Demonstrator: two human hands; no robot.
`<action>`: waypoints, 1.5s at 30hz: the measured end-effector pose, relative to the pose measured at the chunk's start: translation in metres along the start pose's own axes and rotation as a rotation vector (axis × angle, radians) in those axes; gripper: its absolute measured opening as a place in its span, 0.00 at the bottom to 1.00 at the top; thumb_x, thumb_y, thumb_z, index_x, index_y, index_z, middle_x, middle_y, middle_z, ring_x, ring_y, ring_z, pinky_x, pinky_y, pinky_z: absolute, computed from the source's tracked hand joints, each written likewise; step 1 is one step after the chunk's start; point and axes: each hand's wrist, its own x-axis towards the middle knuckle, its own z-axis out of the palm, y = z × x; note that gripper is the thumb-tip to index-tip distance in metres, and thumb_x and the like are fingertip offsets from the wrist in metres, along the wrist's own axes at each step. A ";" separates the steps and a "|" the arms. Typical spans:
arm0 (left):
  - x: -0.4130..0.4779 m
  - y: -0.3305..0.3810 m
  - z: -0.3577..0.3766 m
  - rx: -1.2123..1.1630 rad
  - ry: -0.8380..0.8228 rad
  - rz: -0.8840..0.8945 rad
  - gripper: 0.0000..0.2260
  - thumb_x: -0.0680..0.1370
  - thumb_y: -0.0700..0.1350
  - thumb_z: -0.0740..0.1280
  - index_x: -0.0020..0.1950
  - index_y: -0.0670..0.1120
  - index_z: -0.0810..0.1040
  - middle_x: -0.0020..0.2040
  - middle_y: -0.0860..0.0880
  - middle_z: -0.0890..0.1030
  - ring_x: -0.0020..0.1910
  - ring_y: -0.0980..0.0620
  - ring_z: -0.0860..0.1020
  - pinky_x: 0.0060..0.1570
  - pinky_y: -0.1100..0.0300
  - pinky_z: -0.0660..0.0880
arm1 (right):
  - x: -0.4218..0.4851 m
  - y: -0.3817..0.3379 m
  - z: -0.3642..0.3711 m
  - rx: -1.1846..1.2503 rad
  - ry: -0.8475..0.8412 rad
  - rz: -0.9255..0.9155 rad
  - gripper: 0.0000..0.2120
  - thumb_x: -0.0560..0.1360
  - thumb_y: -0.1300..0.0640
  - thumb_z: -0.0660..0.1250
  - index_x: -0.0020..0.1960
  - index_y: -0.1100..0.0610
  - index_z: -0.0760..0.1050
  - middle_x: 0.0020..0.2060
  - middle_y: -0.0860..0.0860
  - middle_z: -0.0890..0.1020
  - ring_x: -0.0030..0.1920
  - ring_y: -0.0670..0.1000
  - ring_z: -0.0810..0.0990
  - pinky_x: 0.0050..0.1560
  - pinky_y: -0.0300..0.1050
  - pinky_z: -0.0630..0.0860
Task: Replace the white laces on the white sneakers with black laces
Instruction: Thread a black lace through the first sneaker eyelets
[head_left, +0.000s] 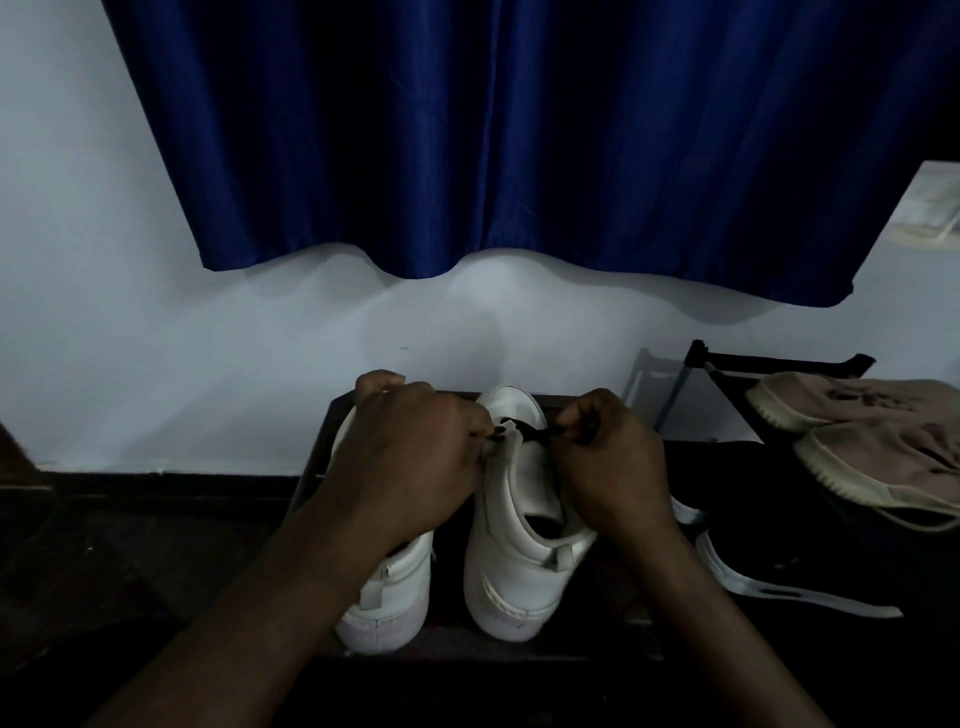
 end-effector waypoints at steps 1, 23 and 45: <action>0.001 -0.003 -0.003 -0.034 0.039 0.000 0.15 0.75 0.55 0.59 0.49 0.59 0.85 0.40 0.57 0.85 0.47 0.54 0.81 0.66 0.49 0.65 | 0.000 0.000 -0.001 -0.016 0.008 -0.013 0.09 0.70 0.64 0.70 0.40 0.51 0.76 0.34 0.45 0.82 0.38 0.49 0.81 0.36 0.40 0.73; 0.003 0.016 0.014 0.111 0.127 0.061 0.07 0.76 0.50 0.68 0.48 0.59 0.85 0.43 0.60 0.83 0.55 0.52 0.75 0.63 0.44 0.62 | 0.001 -0.001 -0.010 0.013 -0.059 -0.018 0.08 0.70 0.63 0.74 0.41 0.52 0.77 0.34 0.45 0.82 0.36 0.46 0.81 0.36 0.38 0.72; -0.003 0.003 0.011 -0.036 0.117 0.055 0.12 0.72 0.51 0.66 0.53 0.59 0.84 0.46 0.61 0.84 0.55 0.53 0.77 0.61 0.47 0.61 | -0.002 -0.006 -0.014 -0.136 -0.036 0.014 0.05 0.69 0.58 0.71 0.35 0.52 0.78 0.33 0.46 0.82 0.38 0.49 0.81 0.37 0.42 0.72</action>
